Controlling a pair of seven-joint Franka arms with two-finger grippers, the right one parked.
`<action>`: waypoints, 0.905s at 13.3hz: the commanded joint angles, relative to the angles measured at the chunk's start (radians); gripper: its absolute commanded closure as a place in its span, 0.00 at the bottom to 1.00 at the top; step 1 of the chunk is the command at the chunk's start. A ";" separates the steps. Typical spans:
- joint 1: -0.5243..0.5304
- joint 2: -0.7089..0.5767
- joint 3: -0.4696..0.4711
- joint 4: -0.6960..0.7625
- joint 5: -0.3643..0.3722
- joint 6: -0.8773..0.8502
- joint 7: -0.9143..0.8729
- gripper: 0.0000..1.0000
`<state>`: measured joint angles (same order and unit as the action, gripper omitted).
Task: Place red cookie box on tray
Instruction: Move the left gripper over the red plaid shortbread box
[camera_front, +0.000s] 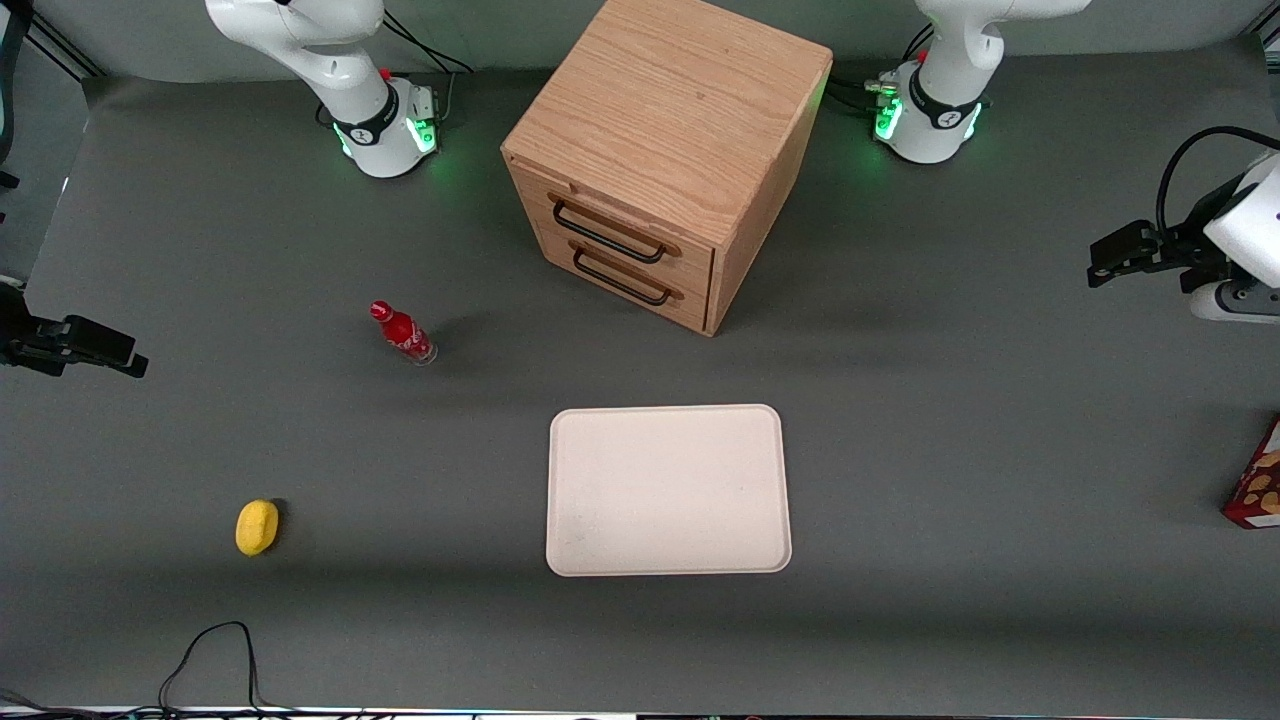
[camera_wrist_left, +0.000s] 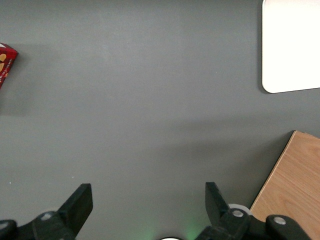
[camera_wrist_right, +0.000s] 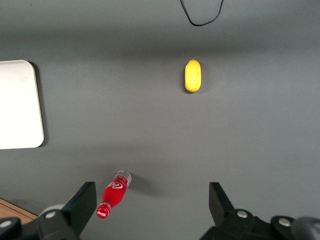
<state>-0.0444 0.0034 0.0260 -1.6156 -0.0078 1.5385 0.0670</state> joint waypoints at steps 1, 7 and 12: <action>0.005 -0.014 -0.003 -0.012 0.011 -0.011 0.014 0.00; 0.079 0.061 0.008 0.054 0.051 0.015 0.112 0.00; 0.292 0.261 0.008 0.264 0.043 0.015 0.367 0.00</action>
<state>0.1852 0.1598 0.0419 -1.4787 0.0342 1.5734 0.3512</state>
